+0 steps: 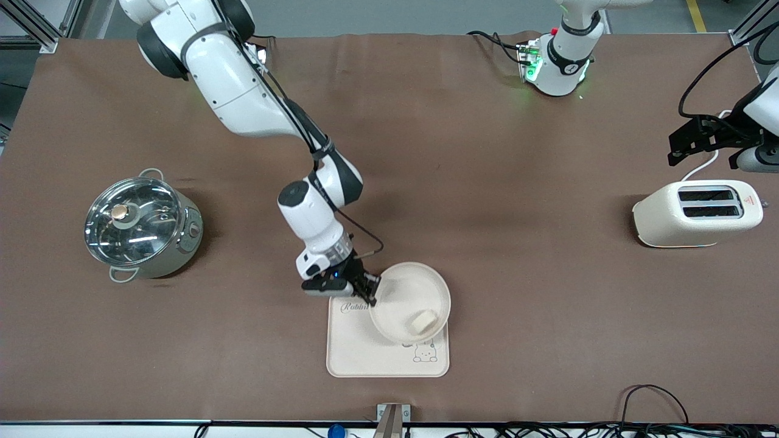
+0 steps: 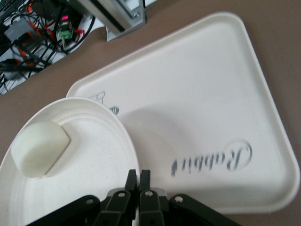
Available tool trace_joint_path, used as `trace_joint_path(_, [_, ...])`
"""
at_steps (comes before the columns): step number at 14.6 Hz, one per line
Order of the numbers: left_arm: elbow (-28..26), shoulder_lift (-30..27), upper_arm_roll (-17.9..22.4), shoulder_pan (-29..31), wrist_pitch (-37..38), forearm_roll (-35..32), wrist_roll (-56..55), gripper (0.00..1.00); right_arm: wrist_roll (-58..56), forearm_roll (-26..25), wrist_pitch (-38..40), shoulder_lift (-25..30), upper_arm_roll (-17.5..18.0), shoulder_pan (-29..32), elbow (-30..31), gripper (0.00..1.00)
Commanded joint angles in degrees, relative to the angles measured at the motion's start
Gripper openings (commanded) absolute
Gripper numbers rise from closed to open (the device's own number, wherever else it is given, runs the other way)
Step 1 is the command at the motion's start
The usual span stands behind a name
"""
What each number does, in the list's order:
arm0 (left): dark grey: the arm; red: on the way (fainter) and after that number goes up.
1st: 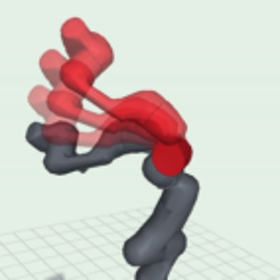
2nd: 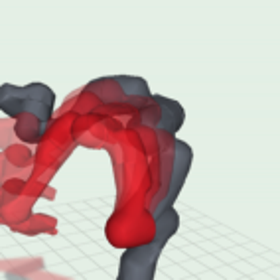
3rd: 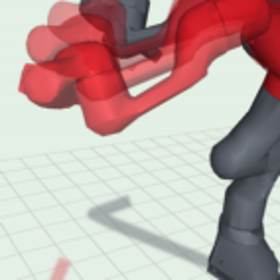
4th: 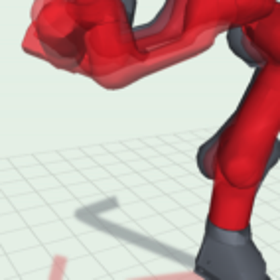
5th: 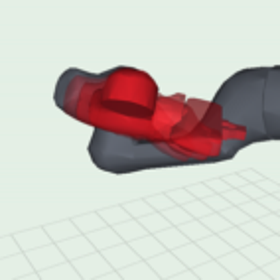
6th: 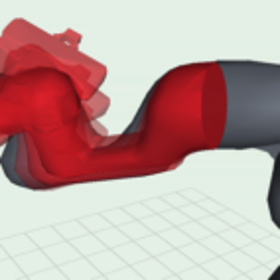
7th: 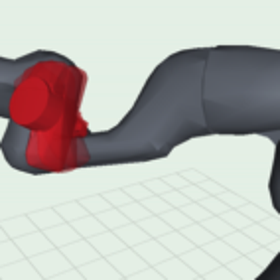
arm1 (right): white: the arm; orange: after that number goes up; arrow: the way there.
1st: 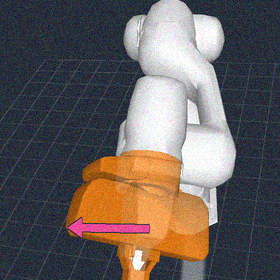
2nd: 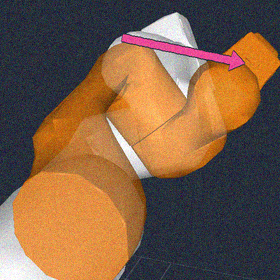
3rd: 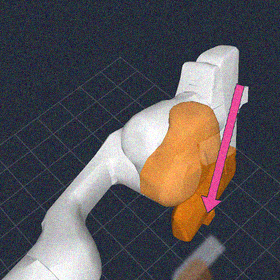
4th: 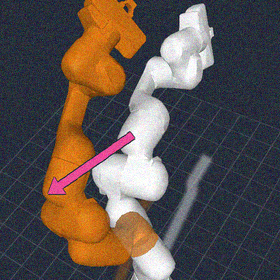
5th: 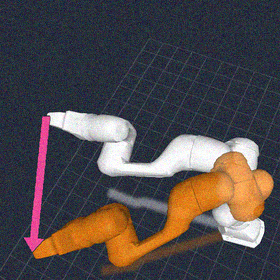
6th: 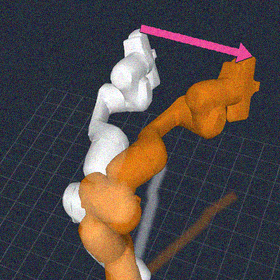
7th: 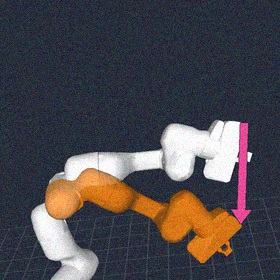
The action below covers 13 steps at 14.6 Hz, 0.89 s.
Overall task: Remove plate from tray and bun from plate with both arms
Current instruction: 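Lift the plate with the bun off the tray with the right gripper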
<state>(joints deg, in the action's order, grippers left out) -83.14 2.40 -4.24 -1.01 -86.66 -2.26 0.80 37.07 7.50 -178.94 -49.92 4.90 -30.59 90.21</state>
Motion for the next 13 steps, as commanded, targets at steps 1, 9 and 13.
trace_joint_path(1, [1.1, 0.1, -0.3, -0.5, 1.1, -1.3, -0.9, 1.0, -0.9, -0.4, -6.9, 10.9, 1.3, 0.2, 19.9, 0.01])
trace_joint_path(9, [0.8, 0.1, -0.3, -0.1, 1.2, -1.3, -0.4, 1.0, -2.7, -0.7, -17.8, 12.5, 1.3, -1.3, 32.8, 0.01])
trace_joint_path(13, [0.8, -0.3, -3.7, -0.2, 5.3, -1.1, -2.1, 1.0, 0.9, -0.6, -17.8, 12.5, 1.4, -1.4, 32.4, 0.7])
